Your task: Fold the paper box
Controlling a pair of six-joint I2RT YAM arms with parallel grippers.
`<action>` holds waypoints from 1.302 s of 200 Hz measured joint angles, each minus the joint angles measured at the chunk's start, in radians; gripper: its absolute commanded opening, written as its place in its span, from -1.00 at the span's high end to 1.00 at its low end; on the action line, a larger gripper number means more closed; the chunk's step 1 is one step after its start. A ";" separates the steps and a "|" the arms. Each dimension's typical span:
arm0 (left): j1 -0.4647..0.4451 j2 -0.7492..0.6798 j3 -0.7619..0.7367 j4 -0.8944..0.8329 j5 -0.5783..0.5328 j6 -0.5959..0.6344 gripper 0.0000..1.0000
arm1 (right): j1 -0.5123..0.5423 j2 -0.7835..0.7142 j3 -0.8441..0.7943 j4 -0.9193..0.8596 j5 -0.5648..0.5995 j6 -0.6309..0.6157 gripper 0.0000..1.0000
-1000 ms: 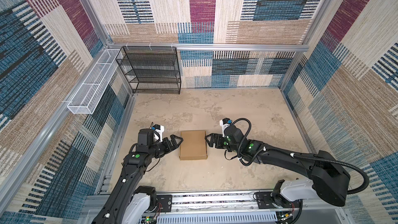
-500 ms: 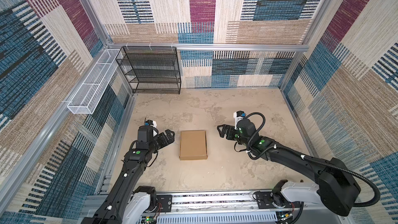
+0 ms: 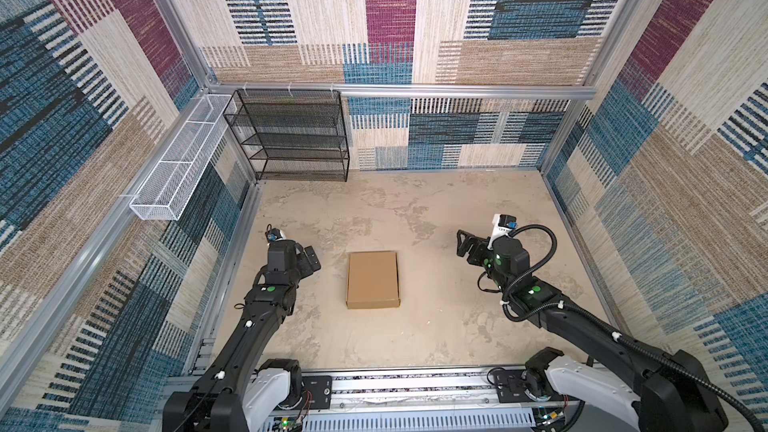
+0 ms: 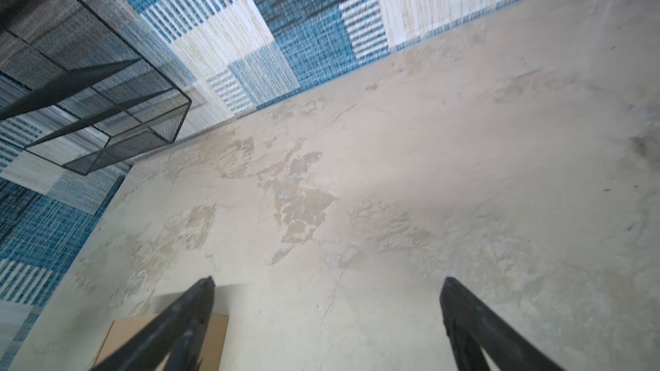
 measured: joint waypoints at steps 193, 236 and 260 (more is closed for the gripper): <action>0.089 0.421 -0.157 0.848 0.035 0.292 -0.93 | -0.202 -0.010 -0.204 0.379 0.214 -0.405 -0.99; 0.092 0.527 -0.199 1.008 0.103 0.307 -0.98 | -0.263 0.072 -0.300 0.562 0.179 -0.454 -0.99; 0.093 0.535 -0.184 1.023 0.125 0.312 -0.98 | -0.275 0.155 -0.322 0.666 0.163 -0.477 -0.99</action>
